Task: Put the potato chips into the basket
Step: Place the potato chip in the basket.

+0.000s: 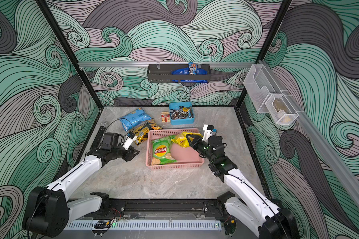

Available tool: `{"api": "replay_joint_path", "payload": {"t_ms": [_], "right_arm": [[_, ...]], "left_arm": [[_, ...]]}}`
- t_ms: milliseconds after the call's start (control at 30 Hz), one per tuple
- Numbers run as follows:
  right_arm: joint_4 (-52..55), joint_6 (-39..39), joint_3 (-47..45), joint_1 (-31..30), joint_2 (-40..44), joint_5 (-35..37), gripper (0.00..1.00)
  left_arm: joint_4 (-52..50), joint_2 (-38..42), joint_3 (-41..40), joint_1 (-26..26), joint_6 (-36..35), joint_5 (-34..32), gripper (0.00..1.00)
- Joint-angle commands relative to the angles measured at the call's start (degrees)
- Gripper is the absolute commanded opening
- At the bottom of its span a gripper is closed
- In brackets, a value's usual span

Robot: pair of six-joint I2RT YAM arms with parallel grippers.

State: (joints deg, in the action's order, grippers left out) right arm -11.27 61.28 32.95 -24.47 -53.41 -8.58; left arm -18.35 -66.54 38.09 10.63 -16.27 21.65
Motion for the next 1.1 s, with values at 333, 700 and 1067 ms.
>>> {"api": "replay_joint_path", "payload": {"t_ms": [333, 700, 1067], "right_arm": [[-11.07, -0.22, -2.14, -0.76, -6.52, 4.86, 0.0], [-5.64, -4.4, -3.85, -2.37, -4.13, 5.07, 0.3], [12.15, -11.84, 1.64, -2.45, 8.82, 4.32, 0.45]], "left_arm": [[0.27, 0.1, -0.03, -0.26, -0.46, -0.2, 0.5], [0.15, 0.1, -0.08, -0.26, -0.43, -0.12, 0.5], [0.21, 0.14, -0.04, -0.26, -0.51, 0.1, 0.5]]}}
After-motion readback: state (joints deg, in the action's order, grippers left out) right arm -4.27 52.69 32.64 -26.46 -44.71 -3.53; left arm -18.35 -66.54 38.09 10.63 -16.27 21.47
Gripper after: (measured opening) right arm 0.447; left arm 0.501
